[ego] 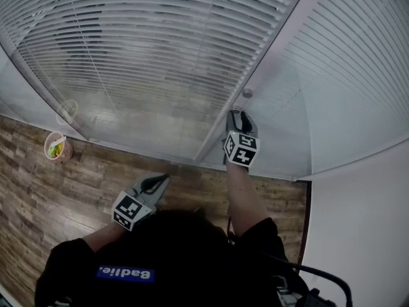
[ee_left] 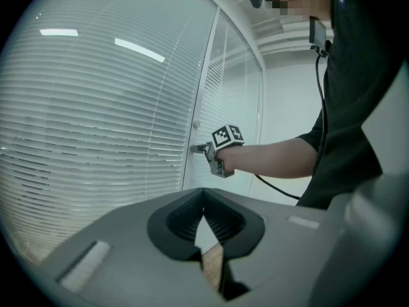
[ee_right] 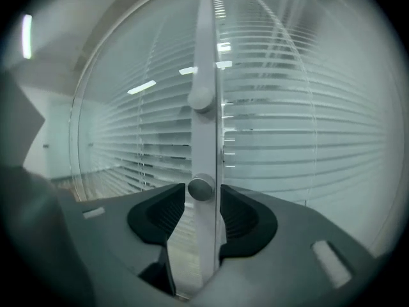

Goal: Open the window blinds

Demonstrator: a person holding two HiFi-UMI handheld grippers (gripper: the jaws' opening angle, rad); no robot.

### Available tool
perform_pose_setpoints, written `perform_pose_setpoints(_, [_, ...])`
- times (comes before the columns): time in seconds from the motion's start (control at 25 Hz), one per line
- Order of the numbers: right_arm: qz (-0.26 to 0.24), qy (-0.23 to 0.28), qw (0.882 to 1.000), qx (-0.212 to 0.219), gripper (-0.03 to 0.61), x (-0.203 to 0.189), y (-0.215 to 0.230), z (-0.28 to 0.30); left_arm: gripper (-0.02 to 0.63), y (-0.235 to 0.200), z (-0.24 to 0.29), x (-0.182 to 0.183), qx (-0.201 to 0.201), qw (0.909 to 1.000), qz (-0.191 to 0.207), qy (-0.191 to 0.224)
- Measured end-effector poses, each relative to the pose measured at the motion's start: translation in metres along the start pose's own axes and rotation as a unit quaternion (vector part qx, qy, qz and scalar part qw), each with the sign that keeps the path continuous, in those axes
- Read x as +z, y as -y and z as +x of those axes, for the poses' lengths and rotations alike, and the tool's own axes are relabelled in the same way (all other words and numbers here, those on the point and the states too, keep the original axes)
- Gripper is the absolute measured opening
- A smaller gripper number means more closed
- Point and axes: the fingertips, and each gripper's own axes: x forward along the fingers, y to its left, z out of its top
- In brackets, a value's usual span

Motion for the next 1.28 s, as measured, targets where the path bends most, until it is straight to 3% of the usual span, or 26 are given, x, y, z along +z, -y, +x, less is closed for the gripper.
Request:
perform_pose_setpoints(0.08, [0.050, 0.008, 0.999, 0.008, 0.175, -0.002, 0.004, 0.000, 0.000, 0.000, 0.001, -0.002, 0.000, 1.0000, 0.001, 0.000])
perform_pose_setpoints(0.44, [0.145, 0.012, 0.989, 0.009, 0.129, 0.009, 0.004, -0.001, 0.000, 0.001, -0.003, 0.002, -0.001, 1.0000, -0.001, -0.001])
perform_pose_setpoints(0.56, [0.124, 0.005, 0.992, 0.003, 0.127, 0.009, 0.003, -0.001, 0.000, 0.000, -0.003, 0.002, -0.001, 1.0000, -0.002, -0.002])
perform_pose_setpoints(0.76, [0.020, -0.013, 1.000, -0.014, 0.126, 0.010, 0.000, 0.001, 0.000, 0.000, -0.002, 0.002, -0.002, 1.0000, -0.003, -0.001])
perform_pose_setpoints(1.04, [-0.070, -0.028, 0.997, -0.031, 0.126, 0.008, -0.003, 0.002, 0.000, 0.001, -0.001, 0.001, -0.006, 1.0000, -0.004, -0.002])
perform_pose_setpoints(1.2, [-0.085, -0.032, 0.995, -0.037, 0.126, 0.008, -0.003, 0.003, 0.000, 0.001, -0.002, 0.001, -0.005, 1.0000, -0.005, -0.002])
perform_pose_setpoints(1.28, [-0.061, -0.027, 0.997, -0.033, 0.127, 0.008, -0.003, 0.002, 0.000, 0.001, -0.002, 0.001, -0.004, 1.0000, -0.003, -0.002])
